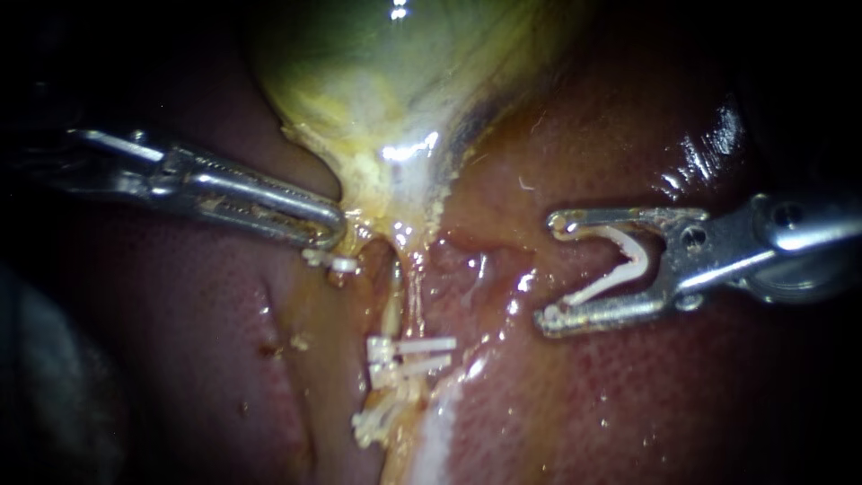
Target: Clipping third clip right tube
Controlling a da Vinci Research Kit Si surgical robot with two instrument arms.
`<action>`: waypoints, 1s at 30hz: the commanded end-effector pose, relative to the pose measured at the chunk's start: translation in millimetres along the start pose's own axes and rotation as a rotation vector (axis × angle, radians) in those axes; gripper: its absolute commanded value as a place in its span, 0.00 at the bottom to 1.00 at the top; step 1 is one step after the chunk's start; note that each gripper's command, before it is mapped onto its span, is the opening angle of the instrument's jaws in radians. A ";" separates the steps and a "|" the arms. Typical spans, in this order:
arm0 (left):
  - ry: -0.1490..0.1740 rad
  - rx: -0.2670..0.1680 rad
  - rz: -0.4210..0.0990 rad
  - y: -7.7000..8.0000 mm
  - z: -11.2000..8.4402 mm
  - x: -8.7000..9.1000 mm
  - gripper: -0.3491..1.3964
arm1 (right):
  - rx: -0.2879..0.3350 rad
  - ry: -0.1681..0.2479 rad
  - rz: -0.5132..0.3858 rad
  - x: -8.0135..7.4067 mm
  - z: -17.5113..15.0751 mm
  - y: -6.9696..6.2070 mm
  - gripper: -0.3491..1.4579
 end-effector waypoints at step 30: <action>0.033 0.037 -0.029 2.0 -6.9 3.3 0.00 | 0.111 0.008 0.318 -0.3 6.8 1.2 0.46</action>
